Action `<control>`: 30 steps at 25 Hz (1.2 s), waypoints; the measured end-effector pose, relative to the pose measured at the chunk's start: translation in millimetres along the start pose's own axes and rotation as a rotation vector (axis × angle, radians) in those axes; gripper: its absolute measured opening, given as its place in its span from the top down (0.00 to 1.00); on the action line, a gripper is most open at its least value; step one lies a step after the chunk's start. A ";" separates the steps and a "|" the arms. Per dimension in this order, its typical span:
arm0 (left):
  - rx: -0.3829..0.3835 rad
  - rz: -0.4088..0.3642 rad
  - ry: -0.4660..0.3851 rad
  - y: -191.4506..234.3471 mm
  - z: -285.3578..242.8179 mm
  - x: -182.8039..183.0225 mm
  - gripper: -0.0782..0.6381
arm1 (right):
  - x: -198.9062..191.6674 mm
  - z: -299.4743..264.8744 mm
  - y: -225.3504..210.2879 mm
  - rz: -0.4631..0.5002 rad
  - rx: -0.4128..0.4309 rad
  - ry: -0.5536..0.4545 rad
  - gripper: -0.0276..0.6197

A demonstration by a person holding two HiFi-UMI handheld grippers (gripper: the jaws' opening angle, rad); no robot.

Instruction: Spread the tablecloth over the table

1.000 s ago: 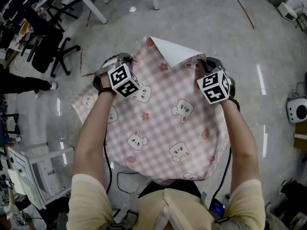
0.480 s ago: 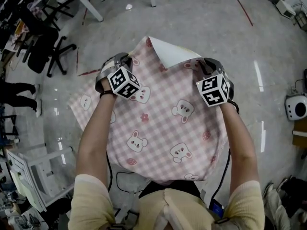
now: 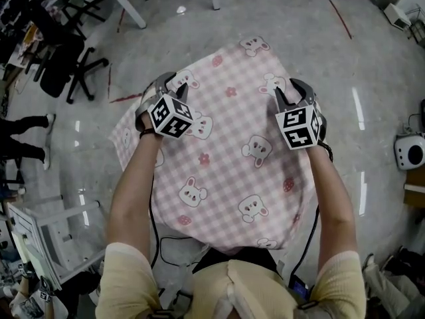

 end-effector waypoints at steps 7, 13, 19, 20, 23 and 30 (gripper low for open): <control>-0.011 0.113 -0.053 -8.7 27.4 -5.5 0.67 | 1.3 24.2 -1.1 -0.078 0.008 -0.044 0.70; 0.013 0.166 -0.124 -20.0 61.5 -8.0 0.75 | -4.5 51.8 5.8 -0.088 0.016 -0.069 0.71; 0.030 0.225 -0.178 -30.1 109.6 -8.2 0.83 | -10.8 94.8 5.3 -0.110 0.020 -0.103 0.74; 0.037 0.235 -0.187 -31.8 118.5 -8.8 0.84 | -11.5 102.3 5.0 -0.114 0.024 -0.107 0.74; 0.041 0.267 -0.193 -38.0 142.4 -14.3 0.84 | -14.8 123.6 7.5 -0.121 0.039 -0.109 0.74; 0.045 0.324 -0.196 -44.9 189.9 -25.2 0.86 | -15.3 164.3 20.6 -0.145 0.062 -0.125 0.76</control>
Point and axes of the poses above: the fingertips, and each gripper's own axes: z backward along the fingers, y to its left, x out of its top, the point moved 9 cm from there along z, backward along the fingers, and after that the axes turned 3 degrees about y, right-handed, at the moved point
